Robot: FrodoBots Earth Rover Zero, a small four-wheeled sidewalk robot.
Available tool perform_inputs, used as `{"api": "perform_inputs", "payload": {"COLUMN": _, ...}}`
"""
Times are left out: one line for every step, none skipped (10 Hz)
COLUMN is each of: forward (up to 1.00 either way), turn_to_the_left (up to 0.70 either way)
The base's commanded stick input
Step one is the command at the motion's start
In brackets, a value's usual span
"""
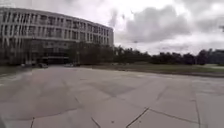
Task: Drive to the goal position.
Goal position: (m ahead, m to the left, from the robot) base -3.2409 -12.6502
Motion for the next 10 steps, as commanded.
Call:
{"api": "perform_inputs", "payload": {"forward": 0.0, "turn_to_the_left": -0.49}}
{"api": "perform_inputs", "payload": {"forward": 0.0, "turn_to_the_left": -0.49}}
{"api": "perform_inputs", "payload": {"forward": 0.0, "turn_to_the_left": -0.49}}
{"api": "perform_inputs", "payload": {"forward": 0.0, "turn_to_the_left": -0.49}}
{"api": "perform_inputs", "payload": {"forward": 0.0, "turn_to_the_left": -0.49}}
{"api": "perform_inputs", "payload": {"forward": 0.0, "turn_to_the_left": -0.49}}
{"api": "perform_inputs", "payload": {"forward": 0.0, "turn_to_the_left": -0.49}}
{"api": "perform_inputs", "payload": {"forward": 0.0, "turn_to_the_left": -0.48}}
{"api": "perform_inputs", "payload": {"forward": 0.0, "turn_to_the_left": -0.48}}
{"api": "perform_inputs", "payload": {"forward": 0.0, "turn_to_the_left": -0.48}}
